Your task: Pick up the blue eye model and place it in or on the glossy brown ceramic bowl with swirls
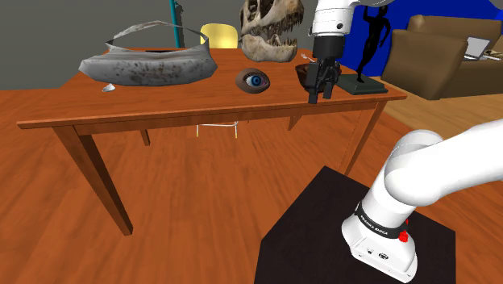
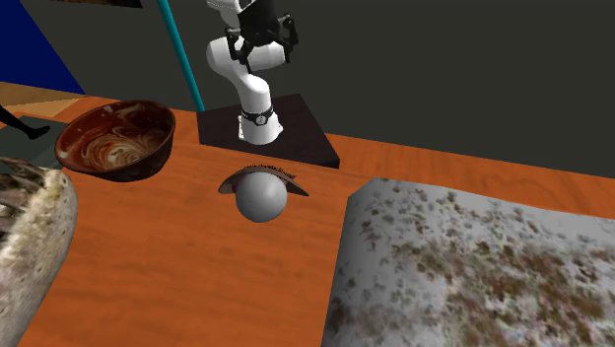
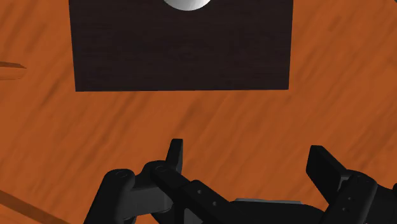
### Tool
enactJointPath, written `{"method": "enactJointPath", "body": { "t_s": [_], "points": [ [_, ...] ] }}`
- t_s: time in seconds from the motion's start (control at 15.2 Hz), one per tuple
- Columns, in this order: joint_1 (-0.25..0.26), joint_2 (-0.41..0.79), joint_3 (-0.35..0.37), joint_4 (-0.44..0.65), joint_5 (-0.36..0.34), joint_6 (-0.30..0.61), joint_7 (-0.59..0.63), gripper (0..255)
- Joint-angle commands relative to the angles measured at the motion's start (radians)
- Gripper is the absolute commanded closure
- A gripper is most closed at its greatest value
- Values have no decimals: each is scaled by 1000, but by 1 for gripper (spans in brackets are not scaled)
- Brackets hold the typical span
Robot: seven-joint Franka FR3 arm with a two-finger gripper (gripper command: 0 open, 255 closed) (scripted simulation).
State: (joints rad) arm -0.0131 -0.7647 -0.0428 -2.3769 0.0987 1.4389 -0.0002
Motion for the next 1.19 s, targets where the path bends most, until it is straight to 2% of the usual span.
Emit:
{"method": "enactJointPath", "body": {
  "t_s": [0.0,0.33,0.59,0.86,1.12],
  "points": [
    [0,0,0,0,0,0,0,0],
    [26,81,-118,28,-72,127,-252,0],
    [59,172,-211,82,-94,225,-451,0],
    [102,282,-300,163,-79,308,-653,0],
    [151,408,-385,271,-23,367,-862,0]
  ]
}}
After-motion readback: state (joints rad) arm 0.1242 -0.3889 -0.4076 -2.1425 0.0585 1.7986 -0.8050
